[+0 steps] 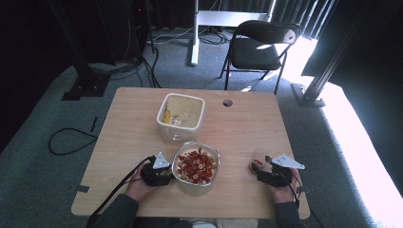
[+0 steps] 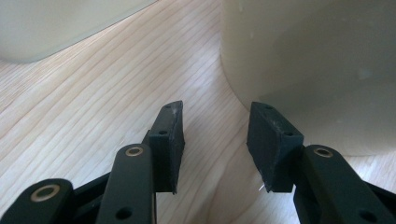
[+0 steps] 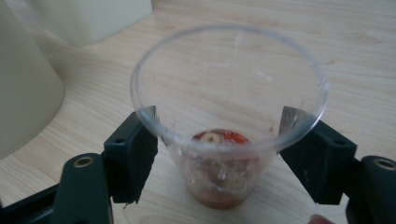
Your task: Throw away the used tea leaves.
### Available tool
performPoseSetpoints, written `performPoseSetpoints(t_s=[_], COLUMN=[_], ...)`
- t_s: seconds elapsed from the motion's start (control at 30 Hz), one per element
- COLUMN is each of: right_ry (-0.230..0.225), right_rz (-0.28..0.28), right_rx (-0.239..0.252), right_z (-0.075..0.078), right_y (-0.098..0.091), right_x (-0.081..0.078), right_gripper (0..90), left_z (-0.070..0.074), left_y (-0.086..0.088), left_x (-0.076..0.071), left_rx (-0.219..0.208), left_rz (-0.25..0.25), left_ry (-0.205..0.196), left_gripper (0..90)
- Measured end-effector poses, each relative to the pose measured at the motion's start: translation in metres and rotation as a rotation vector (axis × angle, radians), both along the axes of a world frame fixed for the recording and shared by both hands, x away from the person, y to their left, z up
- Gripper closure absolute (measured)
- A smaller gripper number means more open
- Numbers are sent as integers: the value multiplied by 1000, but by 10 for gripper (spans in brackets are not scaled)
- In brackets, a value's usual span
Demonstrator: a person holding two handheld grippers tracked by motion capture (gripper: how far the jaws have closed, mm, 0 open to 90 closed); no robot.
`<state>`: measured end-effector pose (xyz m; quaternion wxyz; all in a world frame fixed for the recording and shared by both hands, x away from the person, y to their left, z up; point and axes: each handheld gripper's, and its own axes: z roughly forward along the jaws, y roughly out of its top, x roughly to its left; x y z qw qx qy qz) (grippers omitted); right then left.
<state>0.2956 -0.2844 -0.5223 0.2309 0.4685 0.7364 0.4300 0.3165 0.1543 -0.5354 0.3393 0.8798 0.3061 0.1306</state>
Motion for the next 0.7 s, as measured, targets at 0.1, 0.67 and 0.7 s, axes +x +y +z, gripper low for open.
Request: performPoseSetpoints(t_s=[0.1,0.67,0.7], right_ry=[37,97,93], right_rz=[12,-14,-15], right_rx=[-18,-124,-116], right_z=[-9,-26,-25], right_y=[2,9,9], right_x=[2,15,16], right_gripper=[251,340,383], left_z=[0,-2,-2], left_y=[-4,-26,-29], left_x=[1,3,4], left_rx=[-2,-18,-23], left_rz=[-1,-13,-17], left_ry=[-1,-4,-4], left_gripper=[566,564,564])
